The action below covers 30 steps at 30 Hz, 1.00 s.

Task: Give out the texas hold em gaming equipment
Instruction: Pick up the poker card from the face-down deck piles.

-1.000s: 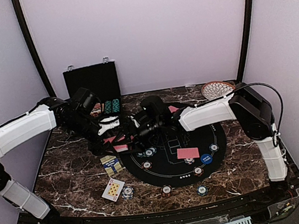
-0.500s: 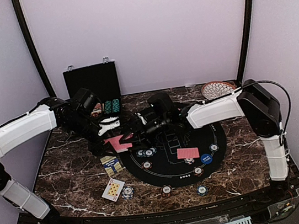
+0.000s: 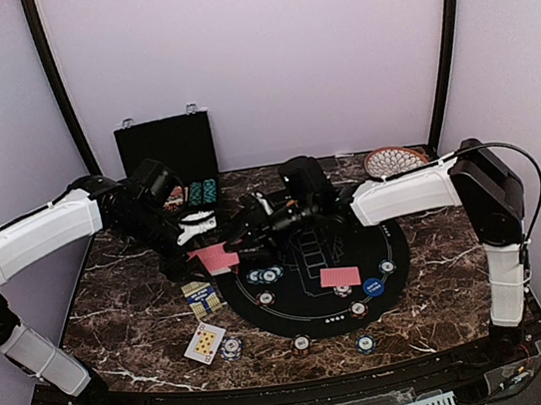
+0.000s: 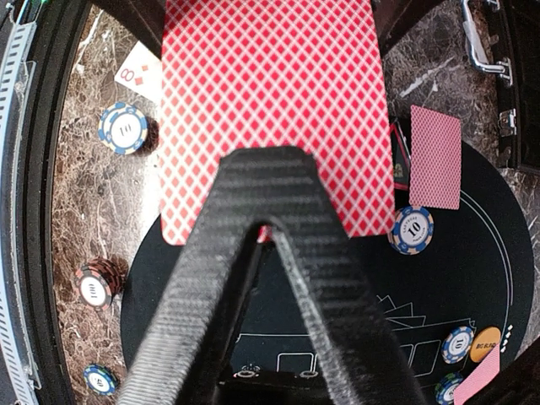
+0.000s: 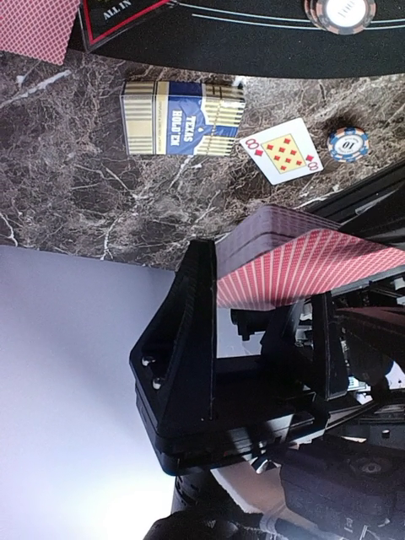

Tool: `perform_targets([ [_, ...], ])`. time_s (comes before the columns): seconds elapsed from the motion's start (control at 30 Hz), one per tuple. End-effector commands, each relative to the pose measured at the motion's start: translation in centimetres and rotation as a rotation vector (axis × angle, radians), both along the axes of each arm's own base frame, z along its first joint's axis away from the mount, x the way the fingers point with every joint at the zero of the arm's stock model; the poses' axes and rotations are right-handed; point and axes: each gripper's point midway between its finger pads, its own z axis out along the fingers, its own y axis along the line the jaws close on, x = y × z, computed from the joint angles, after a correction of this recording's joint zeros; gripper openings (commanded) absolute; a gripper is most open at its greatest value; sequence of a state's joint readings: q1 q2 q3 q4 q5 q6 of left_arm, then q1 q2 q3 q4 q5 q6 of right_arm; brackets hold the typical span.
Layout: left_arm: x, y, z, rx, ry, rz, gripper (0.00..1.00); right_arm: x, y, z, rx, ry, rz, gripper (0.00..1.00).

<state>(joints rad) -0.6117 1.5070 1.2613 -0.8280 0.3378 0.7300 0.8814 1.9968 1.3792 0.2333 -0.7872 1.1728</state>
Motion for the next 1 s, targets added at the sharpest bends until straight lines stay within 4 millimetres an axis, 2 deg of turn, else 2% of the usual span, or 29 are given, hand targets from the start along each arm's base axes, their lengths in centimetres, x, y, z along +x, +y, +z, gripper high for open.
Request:
perform_targets([
  [0.0,0.0,0.0,0.9,-0.017,-0.023,-0.005,0.02,-0.2,-0.5,1.7,0.045,-0.014,0.0,0.23],
  [0.3,0.1,0.2,0.6,-0.008,-0.024,-0.001,0.02,-0.7,-0.6,1.7,0.07,0.013,0.009,0.13],
  [0.57,0.2,0.5,0.3,0.011,-0.035,0.003,0.02,-0.6,-1.1,3.0,0.147,0.051,0.002,0.0],
  [0.77,0.1,0.9,0.1,0.025,-0.039,0.01,0.01,0.8,-3.0,3.8,0.153,0.036,-0.041,0.0],
  [0.97,0.4,1.5,0.1,0.03,-0.041,0.027,0.01,2.8,-5.9,3.5,0.122,0.014,-0.098,0.0],
])
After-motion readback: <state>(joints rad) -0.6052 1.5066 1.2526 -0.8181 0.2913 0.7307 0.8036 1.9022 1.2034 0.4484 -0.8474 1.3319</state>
